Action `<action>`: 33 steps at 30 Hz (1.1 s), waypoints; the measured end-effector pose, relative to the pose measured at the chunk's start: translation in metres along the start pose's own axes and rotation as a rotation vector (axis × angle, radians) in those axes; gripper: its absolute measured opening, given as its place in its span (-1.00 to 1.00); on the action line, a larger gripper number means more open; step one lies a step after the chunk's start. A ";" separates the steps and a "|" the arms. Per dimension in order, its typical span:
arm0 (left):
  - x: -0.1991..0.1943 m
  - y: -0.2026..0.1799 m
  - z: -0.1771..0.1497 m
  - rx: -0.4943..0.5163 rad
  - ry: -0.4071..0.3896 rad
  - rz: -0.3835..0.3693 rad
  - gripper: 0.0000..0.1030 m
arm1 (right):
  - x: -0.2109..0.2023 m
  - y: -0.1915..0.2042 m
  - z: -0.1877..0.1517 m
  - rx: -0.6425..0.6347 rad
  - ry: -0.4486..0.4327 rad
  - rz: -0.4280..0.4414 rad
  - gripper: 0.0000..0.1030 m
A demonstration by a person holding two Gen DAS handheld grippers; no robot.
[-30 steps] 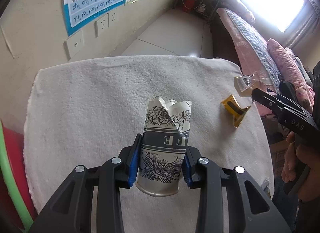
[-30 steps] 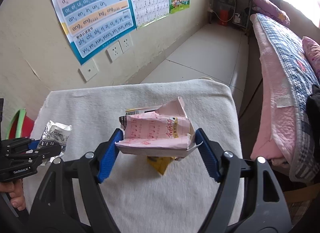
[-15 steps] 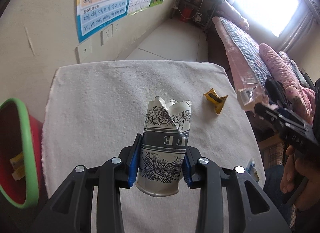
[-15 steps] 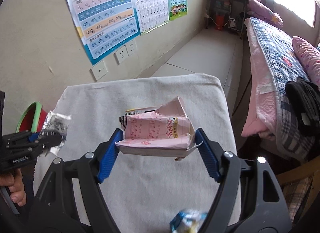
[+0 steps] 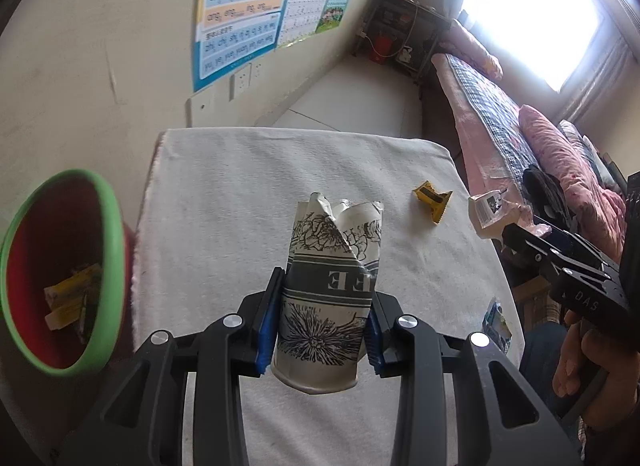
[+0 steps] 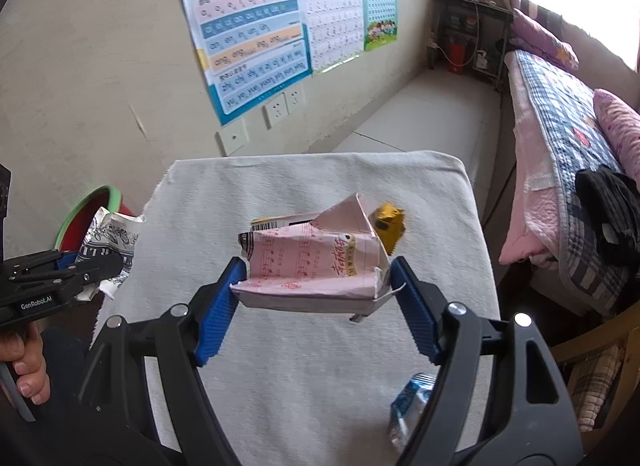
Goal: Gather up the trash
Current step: 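Carry both wrappers over the red bucket and open both grippers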
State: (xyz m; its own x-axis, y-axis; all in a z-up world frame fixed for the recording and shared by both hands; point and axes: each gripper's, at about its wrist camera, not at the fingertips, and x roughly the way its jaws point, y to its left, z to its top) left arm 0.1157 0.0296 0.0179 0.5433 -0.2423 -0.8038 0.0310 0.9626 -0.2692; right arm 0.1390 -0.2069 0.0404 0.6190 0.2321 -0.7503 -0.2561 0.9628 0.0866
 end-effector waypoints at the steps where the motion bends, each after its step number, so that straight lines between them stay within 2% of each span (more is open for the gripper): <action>1: -0.002 0.002 -0.001 -0.003 -0.004 0.002 -0.36 | -0.001 0.004 0.000 -0.006 -0.003 0.001 0.41; 16: -0.036 0.048 -0.002 -0.056 -0.065 0.035 -0.36 | -0.005 0.063 0.015 -0.087 -0.029 0.048 0.41; 33: -0.069 0.128 -0.005 -0.165 -0.112 0.124 -0.36 | 0.019 0.165 0.039 -0.195 -0.031 0.167 0.41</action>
State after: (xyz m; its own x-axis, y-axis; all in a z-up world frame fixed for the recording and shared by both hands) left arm 0.0780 0.1693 0.0357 0.6246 -0.0997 -0.7746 -0.1745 0.9489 -0.2628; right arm 0.1375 -0.0386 0.0659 0.5775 0.3930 -0.7156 -0.4935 0.8663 0.0774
